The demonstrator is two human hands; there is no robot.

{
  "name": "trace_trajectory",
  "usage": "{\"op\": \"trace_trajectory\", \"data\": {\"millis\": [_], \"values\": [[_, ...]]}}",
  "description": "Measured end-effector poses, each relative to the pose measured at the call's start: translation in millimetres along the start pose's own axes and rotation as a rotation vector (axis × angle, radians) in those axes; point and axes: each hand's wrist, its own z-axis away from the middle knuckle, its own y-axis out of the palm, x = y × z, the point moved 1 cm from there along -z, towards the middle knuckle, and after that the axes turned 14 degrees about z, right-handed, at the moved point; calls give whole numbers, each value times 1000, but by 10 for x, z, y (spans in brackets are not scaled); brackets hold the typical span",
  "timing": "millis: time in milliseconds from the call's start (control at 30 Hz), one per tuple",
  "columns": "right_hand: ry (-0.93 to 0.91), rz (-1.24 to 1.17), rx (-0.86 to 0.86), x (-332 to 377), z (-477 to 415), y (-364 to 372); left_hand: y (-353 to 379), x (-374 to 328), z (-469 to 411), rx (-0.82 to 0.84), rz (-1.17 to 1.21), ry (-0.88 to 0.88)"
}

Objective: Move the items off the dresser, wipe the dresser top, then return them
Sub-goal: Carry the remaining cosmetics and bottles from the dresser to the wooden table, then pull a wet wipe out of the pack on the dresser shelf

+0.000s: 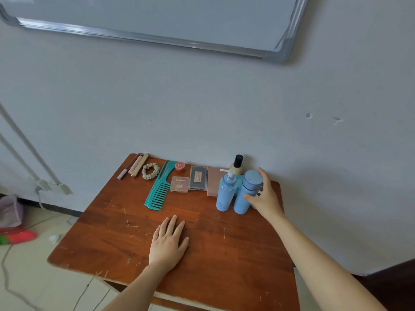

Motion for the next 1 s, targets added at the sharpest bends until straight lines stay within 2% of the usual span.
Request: {"op": "trace_trajectory", "data": {"millis": [167,267,433,700,800,1000], "values": [[133,71,-207,-116,508,111,21,-7,-2,-6,4,7],[235,228,-139,-238,859,292,33,10,-5,-16,15,20],[239,480,-26,-237,1263,468,37,42,1,1,32,40],[396,679,-150,23,2048,572,-152,69,-18,91,283,65],[525,704,-225,64,2597,605,-212,-62,125,150,289,293],[849,741,-441,308,3966,399,-97,-779,878,435,234,903]]}}
